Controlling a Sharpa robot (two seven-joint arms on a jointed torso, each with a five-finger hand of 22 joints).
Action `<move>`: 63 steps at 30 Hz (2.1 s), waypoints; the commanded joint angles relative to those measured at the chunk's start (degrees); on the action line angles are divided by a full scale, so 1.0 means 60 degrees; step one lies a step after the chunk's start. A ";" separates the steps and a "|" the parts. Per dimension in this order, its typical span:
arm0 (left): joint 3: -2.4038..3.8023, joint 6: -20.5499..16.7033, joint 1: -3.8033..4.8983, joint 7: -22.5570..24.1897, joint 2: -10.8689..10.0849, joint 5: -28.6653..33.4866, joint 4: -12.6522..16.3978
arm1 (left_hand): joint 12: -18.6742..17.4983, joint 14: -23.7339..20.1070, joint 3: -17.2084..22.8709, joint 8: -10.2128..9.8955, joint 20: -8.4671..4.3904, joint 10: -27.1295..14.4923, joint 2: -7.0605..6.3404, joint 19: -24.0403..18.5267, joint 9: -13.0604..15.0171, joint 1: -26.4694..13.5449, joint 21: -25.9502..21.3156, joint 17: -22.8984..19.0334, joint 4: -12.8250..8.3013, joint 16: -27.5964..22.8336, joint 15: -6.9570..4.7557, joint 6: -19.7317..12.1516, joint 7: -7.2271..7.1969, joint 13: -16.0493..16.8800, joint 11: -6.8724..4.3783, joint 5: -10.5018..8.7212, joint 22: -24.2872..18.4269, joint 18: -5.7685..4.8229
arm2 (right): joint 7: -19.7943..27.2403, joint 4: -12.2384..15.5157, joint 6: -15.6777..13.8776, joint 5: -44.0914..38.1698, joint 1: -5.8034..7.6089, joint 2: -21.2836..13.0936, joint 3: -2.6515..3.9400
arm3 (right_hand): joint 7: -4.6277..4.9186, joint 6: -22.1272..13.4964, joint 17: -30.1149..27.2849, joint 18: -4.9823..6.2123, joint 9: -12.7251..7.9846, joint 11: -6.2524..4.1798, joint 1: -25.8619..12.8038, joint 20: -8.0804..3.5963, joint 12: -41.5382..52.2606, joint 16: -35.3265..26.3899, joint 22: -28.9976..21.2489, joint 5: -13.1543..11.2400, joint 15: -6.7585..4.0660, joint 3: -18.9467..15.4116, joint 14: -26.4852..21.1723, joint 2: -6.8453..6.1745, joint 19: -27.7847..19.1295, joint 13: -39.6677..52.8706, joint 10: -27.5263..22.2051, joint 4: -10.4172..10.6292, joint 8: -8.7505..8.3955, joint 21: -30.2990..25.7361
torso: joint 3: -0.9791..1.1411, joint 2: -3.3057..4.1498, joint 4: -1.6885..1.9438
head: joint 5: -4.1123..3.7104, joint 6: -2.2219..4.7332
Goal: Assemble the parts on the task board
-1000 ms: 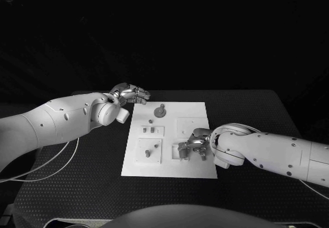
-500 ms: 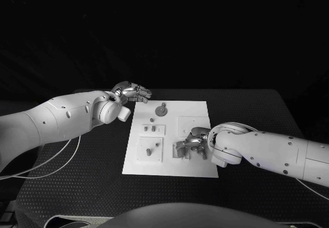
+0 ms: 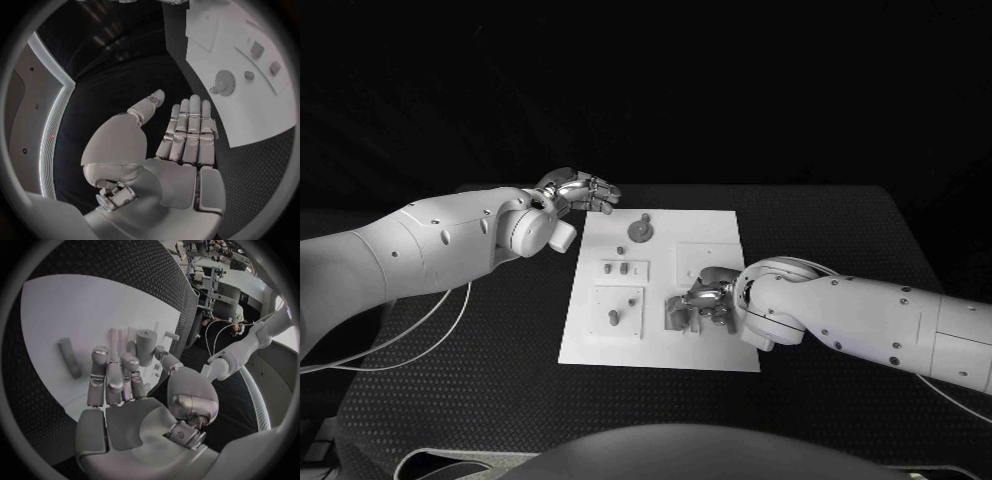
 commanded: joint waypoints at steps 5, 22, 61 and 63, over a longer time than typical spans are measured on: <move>0.0005 0.0111 0.0026 0.0050 0.0013 0.0055 0.0018 | -0.0030 0.0034 0.0000 0.0039 0.0038 -0.0035 -0.0008 -0.0021 -0.0018 -0.0109 -0.0056 0.0016 0.0041 -0.0071 0.0032 -0.0049 0.0006 -0.0014 0.0030 0.0032 -0.0012 -0.0071 | -0.0002 -0.0074 0.0175 -0.0039 -0.0078 0.0030 -0.0019 | 0.0114 0.0118 -0.0075 0.0120 -0.0010 -0.0110 -0.0052 -0.0034 0.0045 -0.0028 0.0129 0.0002 -0.0153 0.0019 0.0064 -0.0039 -0.0022 -0.0026 -0.0149 0.0125 -0.0090 -0.0072 | 0.0001 0.0002 -0.0008 | 0.0017 -0.0046; 0.0005 0.0114 0.0047 0.0026 -0.0001 0.0055 0.0023 | -0.0029 0.0036 0.0000 0.0040 0.0039 -0.0037 -0.0012 -0.0022 -0.0021 -0.0113 -0.0055 0.0027 0.0048 -0.0081 0.0033 -0.0052 0.0010 -0.0018 0.0031 0.0032 -0.0012 -0.0071 | 0.0069 -0.0175 0.0068 -0.0043 -0.0120 0.0093 -0.0020 | 0.0173 -0.0044 -0.0316 0.0120 -0.0106 -0.0039 -0.0460 -0.0055 0.0063 -0.0053 0.0131 0.0005 -0.0115 0.0271 -0.0195 -0.1147 -0.0077 -0.0122 -0.0293 0.1037 -0.0299 -0.0161 | 0.0006 -0.0002 -0.0012 | 0.0021 -0.0071; 0.0004 0.0120 0.0055 0.0005 -0.0054 0.0055 0.0051 | -0.0026 0.0042 0.0008 0.0046 0.0039 -0.0038 -0.0013 -0.0026 -0.0027 -0.0108 -0.0054 0.0055 0.0059 -0.0105 0.0033 -0.0055 0.0012 -0.0026 0.0031 0.0032 -0.0012 -0.0071 | 0.0970 0.0683 0.0360 -0.0887 -0.0129 -0.0541 -0.0020 | 0.0167 0.0085 -0.0484 0.0120 -0.0094 -0.0057 0.1495 -0.0024 0.0259 -0.0061 0.0130 0.0914 -0.0111 0.0224 -0.0309 -0.2036 -0.0053 -0.0331 -0.0368 0.0771 -0.0251 -0.0109 | 0.0018 0.0004 -0.0013 | 0.0017 -0.0021; 0.0004 0.0118 0.0055 0.0005 -0.0053 0.0055 0.0051 | -0.0025 0.0042 0.0008 0.0047 0.0039 -0.0037 -0.0013 -0.0026 -0.0027 -0.0108 -0.0054 0.0056 0.0060 -0.0107 0.0033 -0.0055 0.0012 -0.0026 0.0031 0.0032 -0.0012 -0.0071 | 0.0953 0.0628 0.0359 -0.0947 -0.0129 -0.0486 -0.0021 | 0.0160 0.0116 -0.0475 0.0120 -0.0086 -0.0066 0.1666 -0.0012 0.0267 -0.0062 0.0131 0.0910 -0.0116 0.0194 -0.0293 -0.1967 -0.0047 -0.0343 -0.0358 0.0657 -0.0231 -0.0112 | 0.0014 0.0003 -0.0011 | 0.0014 -0.0022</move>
